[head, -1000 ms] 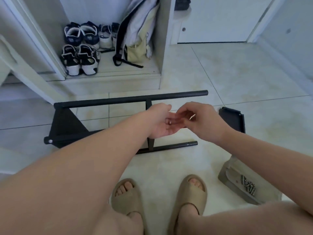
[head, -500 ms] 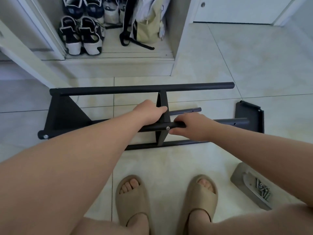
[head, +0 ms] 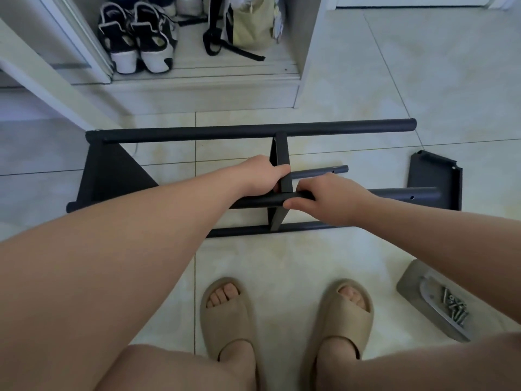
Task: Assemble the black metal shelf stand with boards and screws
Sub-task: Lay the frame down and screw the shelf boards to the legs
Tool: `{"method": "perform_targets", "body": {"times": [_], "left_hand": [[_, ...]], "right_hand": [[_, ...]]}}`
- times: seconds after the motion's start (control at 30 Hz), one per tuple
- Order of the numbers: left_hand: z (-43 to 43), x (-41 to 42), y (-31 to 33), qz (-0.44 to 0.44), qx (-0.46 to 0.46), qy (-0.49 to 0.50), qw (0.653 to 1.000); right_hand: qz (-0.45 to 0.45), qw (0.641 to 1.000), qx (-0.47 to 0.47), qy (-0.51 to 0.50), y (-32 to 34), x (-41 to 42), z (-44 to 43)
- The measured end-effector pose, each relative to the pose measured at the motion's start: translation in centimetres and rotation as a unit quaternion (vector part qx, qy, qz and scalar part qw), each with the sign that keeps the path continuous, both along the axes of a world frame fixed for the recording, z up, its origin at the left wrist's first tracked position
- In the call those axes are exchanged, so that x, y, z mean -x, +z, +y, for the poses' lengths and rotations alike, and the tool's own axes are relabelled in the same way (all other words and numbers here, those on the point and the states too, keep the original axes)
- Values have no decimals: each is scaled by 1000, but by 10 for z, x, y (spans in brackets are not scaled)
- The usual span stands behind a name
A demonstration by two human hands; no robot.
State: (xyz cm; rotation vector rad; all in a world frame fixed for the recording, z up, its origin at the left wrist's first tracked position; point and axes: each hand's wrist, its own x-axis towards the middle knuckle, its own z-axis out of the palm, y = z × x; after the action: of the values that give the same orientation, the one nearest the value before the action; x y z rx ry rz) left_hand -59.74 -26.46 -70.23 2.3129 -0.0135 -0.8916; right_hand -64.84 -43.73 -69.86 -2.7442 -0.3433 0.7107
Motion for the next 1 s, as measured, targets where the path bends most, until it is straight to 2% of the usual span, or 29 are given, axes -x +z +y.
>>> {"method": "perform_targets", "body": {"times": [0.43, 0.53, 0.67, 0.8, 0.93, 1.0], "left_hand": [[-19, 39, -1, 68, 0, -55, 996], [-16, 38, -1, 82, -3, -51, 995], [-11, 32, -4, 179, 52, -11, 982], [-5, 20, -11, 256, 97, -7, 962], [2, 12, -23, 275, 153, 93, 944], [6, 8, -30, 293, 163, 113, 935]], "right_hand": [[54, 998, -3, 19, -2, 44, -22], [17, 999, -21, -22, -5, 48, -27], [-145, 989, 9, 34, -11, 46, -31], [-149, 985, 46, 71, -17, 38, -33], [-147, 981, 68, 106, -23, 33, -33], [-149, 981, 58, 109, -25, 32, -34]]}}
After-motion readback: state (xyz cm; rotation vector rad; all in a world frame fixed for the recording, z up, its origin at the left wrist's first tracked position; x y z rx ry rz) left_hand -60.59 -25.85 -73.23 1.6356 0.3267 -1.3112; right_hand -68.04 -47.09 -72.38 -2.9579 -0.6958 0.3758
